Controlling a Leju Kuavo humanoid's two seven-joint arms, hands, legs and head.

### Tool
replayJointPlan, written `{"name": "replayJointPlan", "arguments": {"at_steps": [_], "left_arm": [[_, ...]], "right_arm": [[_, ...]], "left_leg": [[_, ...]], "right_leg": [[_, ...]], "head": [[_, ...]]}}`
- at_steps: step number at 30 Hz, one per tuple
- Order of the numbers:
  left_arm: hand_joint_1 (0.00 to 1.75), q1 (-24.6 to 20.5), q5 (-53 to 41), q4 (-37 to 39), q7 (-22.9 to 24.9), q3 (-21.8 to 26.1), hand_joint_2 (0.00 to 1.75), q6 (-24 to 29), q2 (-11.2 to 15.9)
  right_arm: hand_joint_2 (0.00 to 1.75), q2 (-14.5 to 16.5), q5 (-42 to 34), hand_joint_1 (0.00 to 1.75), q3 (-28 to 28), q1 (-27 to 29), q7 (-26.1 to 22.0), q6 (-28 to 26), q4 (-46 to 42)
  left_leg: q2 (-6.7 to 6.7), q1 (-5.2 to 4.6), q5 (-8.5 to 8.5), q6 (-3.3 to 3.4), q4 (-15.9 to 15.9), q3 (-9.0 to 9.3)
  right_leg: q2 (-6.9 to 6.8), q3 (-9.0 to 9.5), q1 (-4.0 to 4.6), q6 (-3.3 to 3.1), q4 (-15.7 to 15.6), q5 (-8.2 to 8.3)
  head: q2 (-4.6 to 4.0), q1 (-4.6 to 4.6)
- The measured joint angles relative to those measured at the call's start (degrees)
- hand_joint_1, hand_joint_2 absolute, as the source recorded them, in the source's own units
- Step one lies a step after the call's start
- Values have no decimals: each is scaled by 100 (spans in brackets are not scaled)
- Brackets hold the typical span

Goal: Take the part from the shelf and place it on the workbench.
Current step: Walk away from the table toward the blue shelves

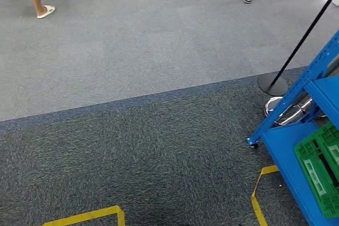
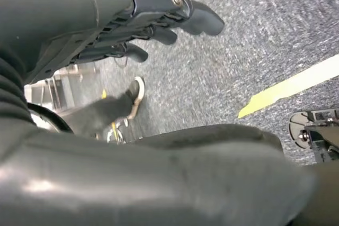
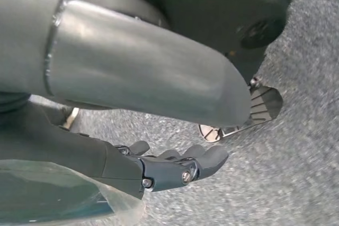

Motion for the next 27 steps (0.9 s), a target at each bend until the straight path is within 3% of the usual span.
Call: {"name": "replayJointPlan", "arguments": {"at_steps": [1, 2, 4, 5, 6, 8, 9, 11, 12, 14, 15, 16, 17, 19, 21, 23, 24, 25, 27], "left_arm": [[0, -2, -3, -1, -3, 0, 0, -4, 1], [0, -4, -3, -1, -7, 1, 0, -7, 2], [0, -8, 3, -1, -15, 2, 0, -24, 8], [0, -10, 4, -1, -19, 3, 0, -31, 12], [0, -12, 2, -2, -24, 3, 0, -30, 19], [0, -20, -5, -2, -34, 3, 0, -12, 27], [0, -24, -6, -2, -39, 3, 0, -4, 30], [0, -23, -6, -1, -47, 4, 0, -4, 31], [0, -17, -7, -1, -51, 4, 0, -3, 32], [0, 1, -8, -1, -53, 4, 0, 9, 34], [0, 9, -9, -1, -52, 5, 0, 19, 37], [0, 14, -9, -1, -51, 5, 0, 26, 39], [0, 15, -8, -1, -50, 7, 0, 30, 42], [0, 14, -8, -1, -50, 9, 0, 31, 44], [0, 10, -9, 1, -59, 10, 0, 30, 44], [0, 1, -15, 1, -69, 11, 0, 34, 44], [0, -5, -21, 0, -70, 13, 0, 39, 44], [0, -9, -29, 0, -70, 13, 0, 45, 42], [0, -8, -40, 0, -70, 14, 0, 55, 37]], "right_arm": [[0, 0, 3, 0, 0, 8, 0, -1, 0], [0, 0, 5, 0, 0, 11, -1, -4, 0], [0, 1, 12, 0, 2, -4, -6, -6, 0], [0, 2, 14, 0, 3, -13, -6, -7, 0], [0, 2, 14, 0, 4, -17, -3, -8, 0], [0, 2, -1, 0, 4, -10, 11, -10, 0], [0, 2, -11, 0, 4, -4, 16, -10, 0], [0, 2, -25, 0, 3, -5, 22, -7, 0], [0, 2, -31, 0, 2, -7, 24, -5, 0], [0, 2, -48, 0, 2, -9, 27, -2, 0], [0, 2, -60, 0, 2, -5, 28, -2, 0], [0, 2, -69, 0, 1, -1, 28, -1, 0], [0, 2, -77, 0, 1, 2, 28, 1, 0], [0, 2, -83, 0, 0, -1, 28, 2, 0], [0, 2, -86, 0, 0, -12, 28, -1, 0], [0, 2, -102, 0, 0, 1, 23, -1, 0], [0, 2, -113, 0, 0, 15, 14, 1, 0], [0, 2, -126, 0, -1, 22, -1, 5, 0], [0, 2, -143, 0, -1, 9, -37, 23, 0]], "left_leg": [[74, 1, -10, -9, 1, 10], [144, 2, -26, -27, 2, 29], [264, -31, -71, -85, 13, 68], [317, -54, -93, -114, 19, 85], [367, -74, -110, -138, 23, 102], [462, -68, -143, -182, 27, 139], [419, -52, -195, -210, 72, 142], [146, -20, -473, -252, 483, -11], [-25, -14, -672, -256, 872, -181], [-175, -14, -947, -244, 1617, -543], [-198, -15, -930, -232, 1770, -639], [-218, -15, -785, -215, 1682, -632], [-264, -14, -552, -195, 1386, -530], [-530, 6, -133, -162, 610, -244], [-747, 19, -29, -166, 208, -105], [-689, 4, -41, -152, 152, -93], [-614, 2, -23, -121, 126, -87], [-534, 4, -5, -87, 101, -81], [-358, 2, 15, -36, 67, -79]], "right_leg": [[-29, 97, -10, 8, -173, 134], [-103, 306, -19, 12, -546, 329], [-394, 733, 0, -18, -1298, 564], [-489, 858, 12, -54, -1509, 599], [-525, 894, 28, -95, -1571, 577], [-379, 893, 27, -176, -1572, 587], [-315, 894, 25, -207, -1578, 593], [-174, 903, 13, -271, -1593, 613], [-100, 902, 18, -292, -1592, 615], [72, 903, 34, -317, -1590, 619], [166, 908, 42, -321, -1589, 619], [261, 915, 47, -322, -1585, 620], [353, 926, 49, -321, -1581, 620], [512, 924, 54, -305, -1560, 619], [647, 871, 47, -250, -1539, 634], [781, 799, 21, -167, -1550, 668], [752, 764, 13, -137, -1536, 661], [631, 703, 18, -114, -1463, 604], [251, 459, 34, -83, -985, 300]], "head": [[0, 1], [0, 1], [0, 2], [0, -6], [0, -14], [0, -32], [0, -38], [0, -65], [0, -77], [0, -84], [0, -82], [0, -83], [0, -82], [0, -81], [0, -78], [0, -77], [0, -74], [0, -65], [0, -49]]}}
